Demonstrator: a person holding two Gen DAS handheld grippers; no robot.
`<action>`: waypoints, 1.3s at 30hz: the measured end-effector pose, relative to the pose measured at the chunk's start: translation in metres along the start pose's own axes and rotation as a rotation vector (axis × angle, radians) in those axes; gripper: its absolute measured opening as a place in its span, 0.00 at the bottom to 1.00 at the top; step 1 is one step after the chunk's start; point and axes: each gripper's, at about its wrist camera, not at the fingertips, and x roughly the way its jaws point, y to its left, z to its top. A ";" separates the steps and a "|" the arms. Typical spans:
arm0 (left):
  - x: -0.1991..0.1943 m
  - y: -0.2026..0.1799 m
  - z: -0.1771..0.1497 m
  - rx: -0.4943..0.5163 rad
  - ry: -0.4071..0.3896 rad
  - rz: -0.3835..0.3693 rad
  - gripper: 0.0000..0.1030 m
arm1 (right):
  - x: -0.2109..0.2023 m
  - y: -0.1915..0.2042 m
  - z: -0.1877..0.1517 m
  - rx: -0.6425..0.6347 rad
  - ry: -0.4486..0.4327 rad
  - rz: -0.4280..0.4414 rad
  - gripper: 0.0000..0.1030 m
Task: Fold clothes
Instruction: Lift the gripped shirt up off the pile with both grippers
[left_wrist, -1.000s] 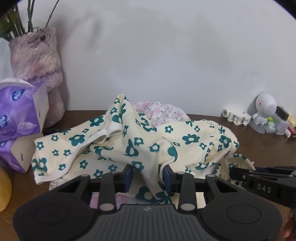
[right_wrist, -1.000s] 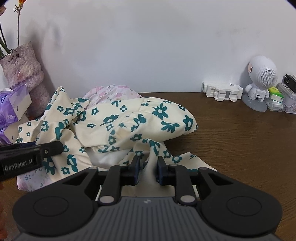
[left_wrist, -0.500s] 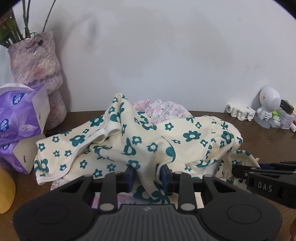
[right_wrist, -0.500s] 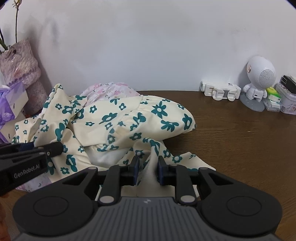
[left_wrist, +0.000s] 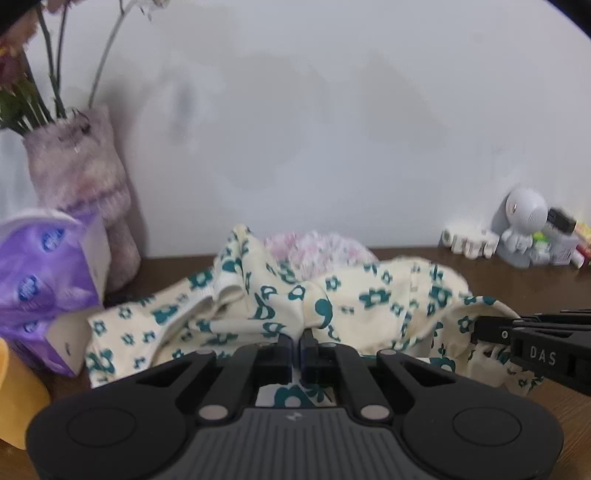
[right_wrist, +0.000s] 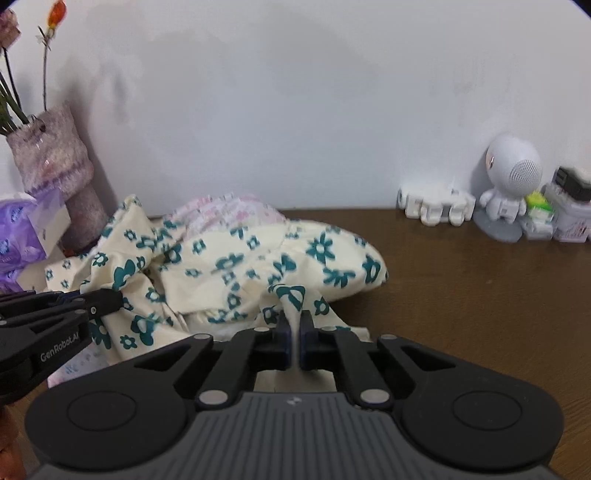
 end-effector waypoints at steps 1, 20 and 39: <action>-0.006 0.002 0.003 -0.002 -0.012 0.001 0.02 | -0.005 0.001 0.002 -0.001 -0.013 0.000 0.03; -0.260 0.006 0.042 0.044 -0.337 -0.002 0.01 | -0.257 0.036 0.036 -0.046 -0.366 -0.010 0.03; -0.356 -0.032 0.016 0.144 -0.374 -0.049 0.02 | -0.376 0.034 -0.001 -0.079 -0.466 -0.141 0.03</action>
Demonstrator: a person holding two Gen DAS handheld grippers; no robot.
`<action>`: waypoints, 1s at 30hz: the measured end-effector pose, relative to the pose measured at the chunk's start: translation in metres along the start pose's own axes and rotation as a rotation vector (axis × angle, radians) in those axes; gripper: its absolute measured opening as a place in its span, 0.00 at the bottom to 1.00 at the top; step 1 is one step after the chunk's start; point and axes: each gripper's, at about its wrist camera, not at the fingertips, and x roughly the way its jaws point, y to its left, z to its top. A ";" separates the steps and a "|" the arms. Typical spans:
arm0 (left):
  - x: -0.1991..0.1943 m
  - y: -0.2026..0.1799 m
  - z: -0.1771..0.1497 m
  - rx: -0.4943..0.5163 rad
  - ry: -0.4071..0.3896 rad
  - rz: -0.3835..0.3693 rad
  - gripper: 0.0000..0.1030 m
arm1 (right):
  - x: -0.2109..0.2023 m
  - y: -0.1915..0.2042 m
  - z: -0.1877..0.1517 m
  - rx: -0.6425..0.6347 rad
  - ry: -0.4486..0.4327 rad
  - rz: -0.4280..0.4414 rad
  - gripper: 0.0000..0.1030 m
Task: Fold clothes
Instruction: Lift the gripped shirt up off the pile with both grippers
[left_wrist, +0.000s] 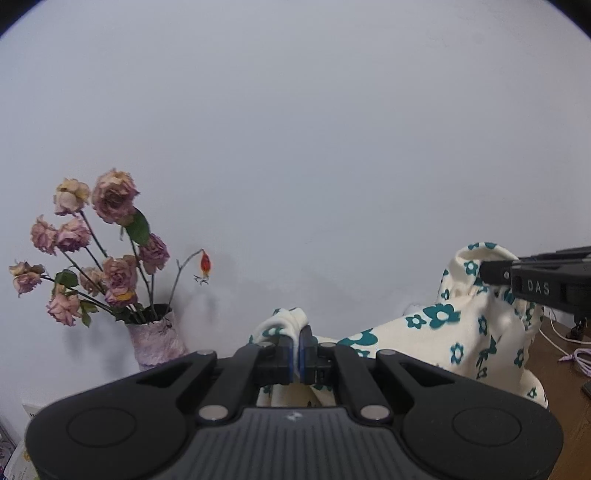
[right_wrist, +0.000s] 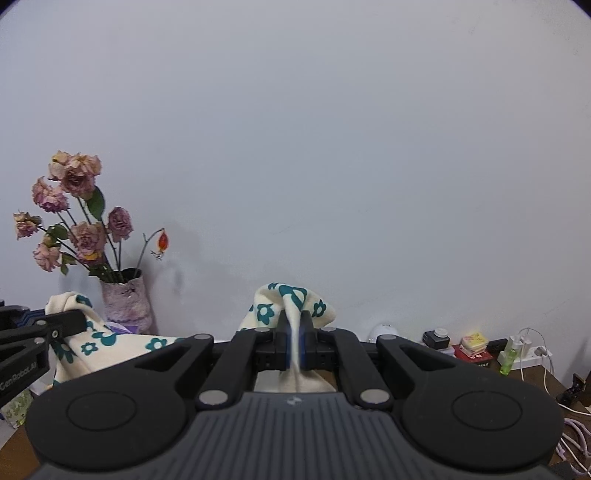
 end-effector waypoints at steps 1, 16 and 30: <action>0.005 -0.001 -0.001 0.003 0.007 -0.004 0.02 | 0.004 -0.002 -0.001 0.002 0.002 -0.002 0.03; 0.092 -0.010 -0.014 0.057 0.012 0.010 0.02 | 0.091 -0.001 -0.006 -0.093 0.015 -0.048 0.03; 0.019 -0.032 -0.179 0.181 0.068 -0.142 0.02 | 0.048 0.022 -0.149 -0.267 0.135 0.195 0.03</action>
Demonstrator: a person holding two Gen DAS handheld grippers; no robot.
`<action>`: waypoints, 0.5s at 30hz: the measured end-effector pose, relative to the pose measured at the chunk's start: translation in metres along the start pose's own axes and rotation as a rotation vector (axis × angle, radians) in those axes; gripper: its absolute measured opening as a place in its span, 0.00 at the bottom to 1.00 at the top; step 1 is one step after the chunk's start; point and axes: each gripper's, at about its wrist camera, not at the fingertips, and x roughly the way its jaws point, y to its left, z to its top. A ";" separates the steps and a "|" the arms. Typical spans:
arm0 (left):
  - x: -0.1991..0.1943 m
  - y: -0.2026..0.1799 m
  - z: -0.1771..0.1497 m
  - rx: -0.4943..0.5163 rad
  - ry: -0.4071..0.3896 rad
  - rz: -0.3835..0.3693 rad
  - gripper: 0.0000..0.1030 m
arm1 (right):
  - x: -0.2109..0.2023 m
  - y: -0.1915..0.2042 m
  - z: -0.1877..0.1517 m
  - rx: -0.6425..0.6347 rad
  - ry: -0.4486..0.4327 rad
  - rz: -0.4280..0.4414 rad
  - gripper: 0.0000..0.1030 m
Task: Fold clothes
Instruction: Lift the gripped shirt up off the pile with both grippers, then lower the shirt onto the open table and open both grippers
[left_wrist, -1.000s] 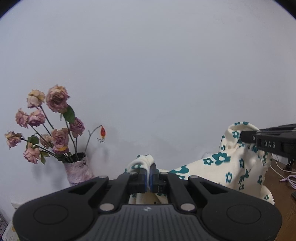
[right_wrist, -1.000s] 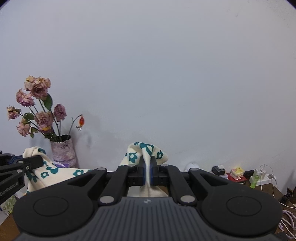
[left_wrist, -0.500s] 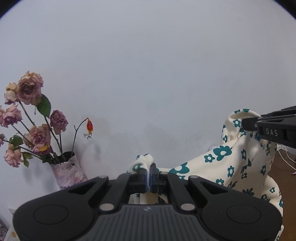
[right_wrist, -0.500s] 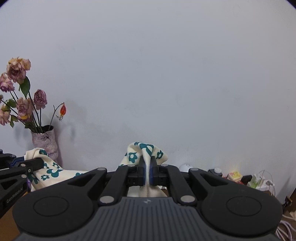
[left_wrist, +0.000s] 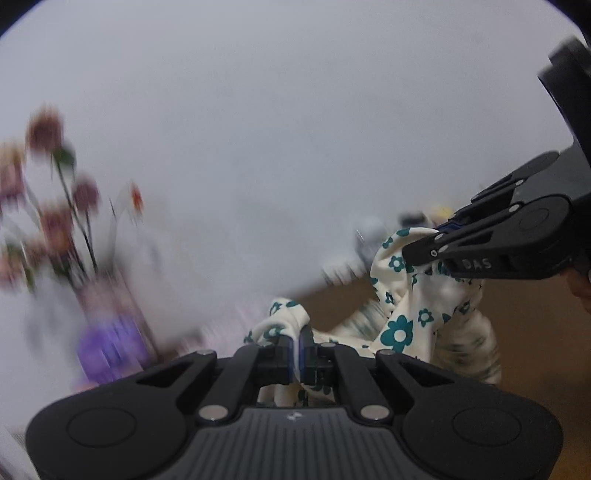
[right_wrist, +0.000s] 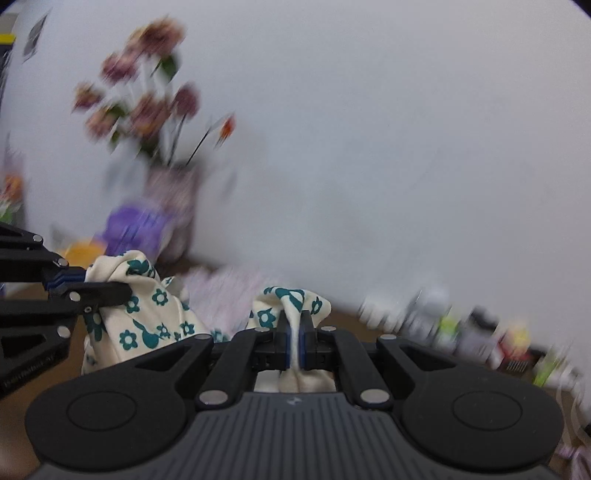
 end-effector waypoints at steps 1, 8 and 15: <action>-0.002 -0.002 -0.017 -0.023 0.024 -0.025 0.02 | -0.002 0.004 -0.017 0.008 0.024 0.017 0.03; -0.024 -0.013 -0.095 -0.119 0.116 -0.123 0.02 | -0.024 0.016 -0.108 0.112 0.137 0.110 0.03; -0.038 -0.019 -0.126 -0.158 0.186 -0.157 0.02 | -0.037 0.024 -0.150 0.183 0.174 0.141 0.03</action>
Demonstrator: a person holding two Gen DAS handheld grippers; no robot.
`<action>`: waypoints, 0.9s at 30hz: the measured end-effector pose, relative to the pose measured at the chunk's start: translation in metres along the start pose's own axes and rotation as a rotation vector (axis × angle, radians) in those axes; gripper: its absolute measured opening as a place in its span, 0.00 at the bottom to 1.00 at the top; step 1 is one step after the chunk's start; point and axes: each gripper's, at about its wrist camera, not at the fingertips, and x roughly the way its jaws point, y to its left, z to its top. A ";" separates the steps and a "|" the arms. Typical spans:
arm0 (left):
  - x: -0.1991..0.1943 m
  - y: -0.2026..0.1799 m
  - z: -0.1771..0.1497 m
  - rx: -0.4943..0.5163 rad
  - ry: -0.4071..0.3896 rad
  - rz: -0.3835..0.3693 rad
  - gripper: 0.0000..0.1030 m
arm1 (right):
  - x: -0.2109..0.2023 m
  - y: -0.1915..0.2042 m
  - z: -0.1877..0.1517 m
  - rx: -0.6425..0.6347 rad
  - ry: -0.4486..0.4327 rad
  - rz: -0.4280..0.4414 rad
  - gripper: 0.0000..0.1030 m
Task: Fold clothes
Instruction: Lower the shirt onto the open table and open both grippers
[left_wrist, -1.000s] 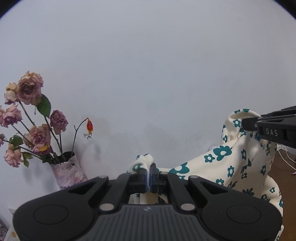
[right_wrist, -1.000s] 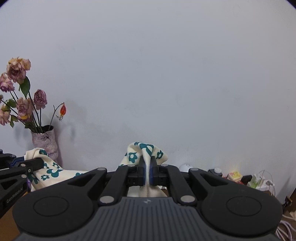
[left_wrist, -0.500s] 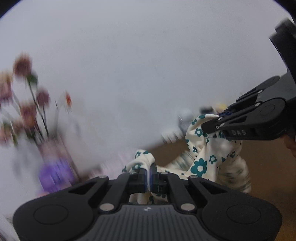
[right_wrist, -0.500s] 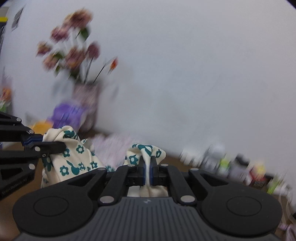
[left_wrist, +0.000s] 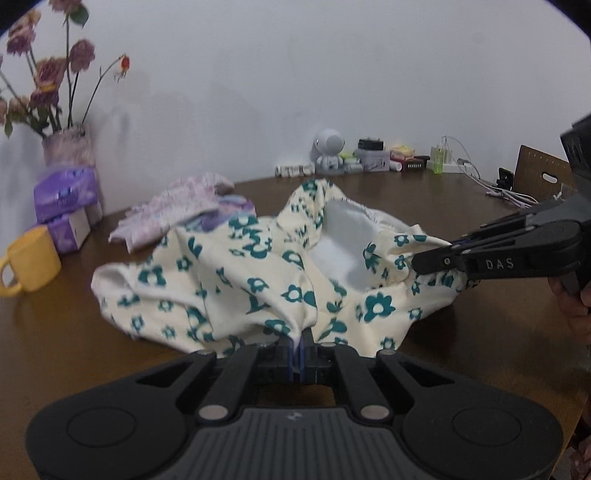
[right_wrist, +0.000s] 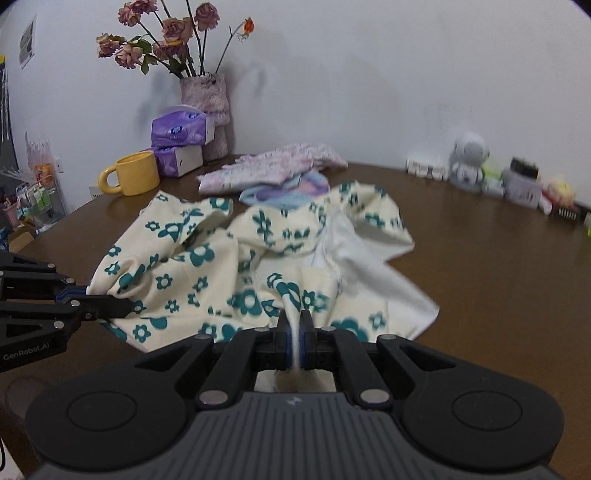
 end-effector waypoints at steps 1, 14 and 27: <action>0.001 0.000 0.000 -0.004 0.007 -0.001 0.02 | 0.001 0.000 -0.003 0.005 0.002 0.000 0.03; -0.025 0.009 -0.011 -0.164 -0.030 -0.013 0.53 | -0.014 0.001 -0.017 0.085 -0.021 0.032 0.40; -0.095 0.017 -0.050 -0.296 -0.122 -0.006 0.81 | -0.081 0.033 -0.068 0.194 -0.115 0.008 0.58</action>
